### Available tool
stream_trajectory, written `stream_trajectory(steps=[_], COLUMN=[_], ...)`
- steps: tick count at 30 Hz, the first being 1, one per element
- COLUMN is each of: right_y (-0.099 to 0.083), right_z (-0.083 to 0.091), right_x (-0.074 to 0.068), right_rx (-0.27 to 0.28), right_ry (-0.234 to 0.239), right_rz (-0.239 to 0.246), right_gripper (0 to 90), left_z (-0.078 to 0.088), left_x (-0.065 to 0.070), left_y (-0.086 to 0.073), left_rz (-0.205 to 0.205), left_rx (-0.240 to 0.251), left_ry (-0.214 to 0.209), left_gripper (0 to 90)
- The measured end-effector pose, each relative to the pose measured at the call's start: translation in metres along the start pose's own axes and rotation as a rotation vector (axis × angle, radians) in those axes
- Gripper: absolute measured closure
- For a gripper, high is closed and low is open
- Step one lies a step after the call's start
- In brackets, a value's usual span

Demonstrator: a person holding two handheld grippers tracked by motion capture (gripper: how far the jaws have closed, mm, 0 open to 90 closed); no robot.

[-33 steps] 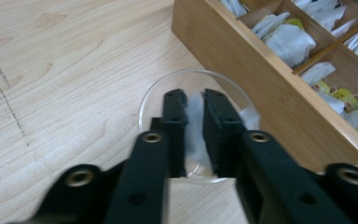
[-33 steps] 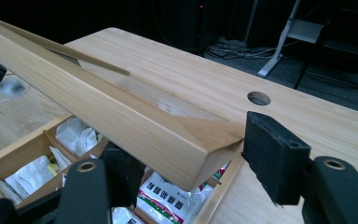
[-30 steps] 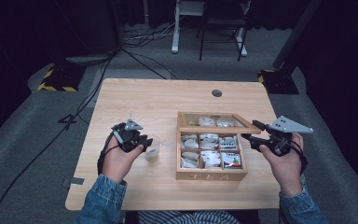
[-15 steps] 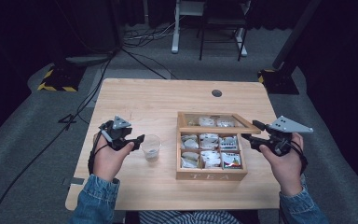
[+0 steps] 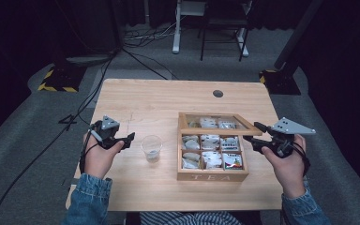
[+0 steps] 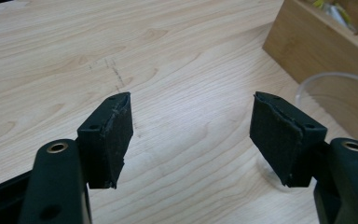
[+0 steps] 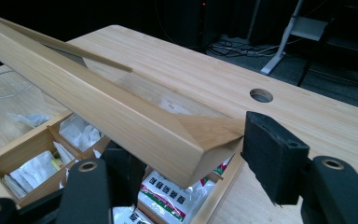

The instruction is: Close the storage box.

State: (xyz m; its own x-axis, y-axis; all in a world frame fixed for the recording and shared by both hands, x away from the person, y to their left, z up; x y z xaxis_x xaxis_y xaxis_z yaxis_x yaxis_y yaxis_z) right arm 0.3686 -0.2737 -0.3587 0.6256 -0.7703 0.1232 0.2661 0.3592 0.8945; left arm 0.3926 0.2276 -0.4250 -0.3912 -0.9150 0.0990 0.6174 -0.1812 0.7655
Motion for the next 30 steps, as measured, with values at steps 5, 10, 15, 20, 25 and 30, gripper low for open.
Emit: stream_trajectory(steps=[5,10,15,20,25,30], right_y=[-0.001,-0.001,-0.002,-0.003,-0.006,-0.009], right_z=[0.002,0.003,0.004,0.005,0.006,0.007], right_x=[0.000,0.000,-0.001,-0.001,-0.003,-0.004], right_rx=[-0.007,-0.013,-0.017,-0.029,-0.055,-0.072], right_ry=[-0.001,0.004,0.009,0.016,0.027,0.034], right_rz=[0.004,0.004,0.002,0.004,0.010,0.004], right_gripper=[41.3,41.0,41.0,41.0,40.9,41.1], left_z=[-0.006,-0.014,-0.021,-0.028,-0.030,-0.032], left_x=[-0.010,-0.017,-0.022,-0.025,-0.026,-0.027], left_y=[-0.007,-0.015,-0.023,-0.032,-0.038,-0.043], left_rz=[0.017,0.028,0.040,0.041,0.053,0.046], left_rx=[-0.009,-0.029,-0.046,-0.067,-0.075,-0.085], left_ry=[0.010,0.021,0.027,0.029,0.018,0.028], left_gripper=[29.2,28.8,28.9,28.9,28.8,29.0])
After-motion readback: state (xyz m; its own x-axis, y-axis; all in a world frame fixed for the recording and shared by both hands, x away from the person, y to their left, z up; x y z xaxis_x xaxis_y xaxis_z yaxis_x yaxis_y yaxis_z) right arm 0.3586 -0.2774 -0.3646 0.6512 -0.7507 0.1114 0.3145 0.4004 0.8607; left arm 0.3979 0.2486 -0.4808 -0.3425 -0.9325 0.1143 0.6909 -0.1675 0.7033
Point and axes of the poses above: each handheld gripper's, and its own axes: z roughly backward along the jaws, y roughly out of its top, x roughly to its right, the point moved 1 cm from there along -z, roughly forward along the jaws, and after that the axes turned 5 degrees about z, right-handed, at the moved point
